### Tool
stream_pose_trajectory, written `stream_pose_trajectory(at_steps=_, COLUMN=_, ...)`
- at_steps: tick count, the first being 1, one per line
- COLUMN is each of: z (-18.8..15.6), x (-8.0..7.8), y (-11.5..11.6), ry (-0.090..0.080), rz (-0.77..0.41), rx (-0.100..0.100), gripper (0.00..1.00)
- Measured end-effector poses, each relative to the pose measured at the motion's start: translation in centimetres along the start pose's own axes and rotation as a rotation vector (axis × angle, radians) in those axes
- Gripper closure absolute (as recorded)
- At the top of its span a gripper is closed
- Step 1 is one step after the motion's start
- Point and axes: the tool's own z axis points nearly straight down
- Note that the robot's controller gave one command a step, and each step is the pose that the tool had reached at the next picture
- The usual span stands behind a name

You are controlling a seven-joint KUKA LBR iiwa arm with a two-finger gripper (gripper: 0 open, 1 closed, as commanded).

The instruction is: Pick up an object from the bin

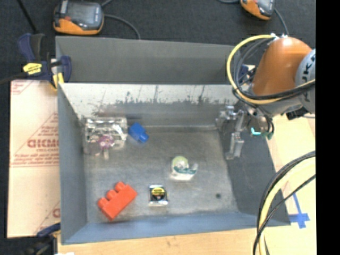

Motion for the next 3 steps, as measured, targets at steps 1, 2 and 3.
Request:
stream_pose_trajectory(at_steps=1, z=1.7, x=5.3, y=5.0, ry=0.000, rz=-0.065, rx=-0.002, gripper=0.00)
stream_pose_trajectory(at_steps=2, z=8.9, x=9.7, y=10.6, ry=-0.007, rz=-0.073, rx=-0.003, gripper=0.00)
stream_pose_trajectory(at_steps=3, z=8.6, x=9.5, y=10.2, ry=-0.007, rz=-0.075, rx=0.001, gripper=1.00)
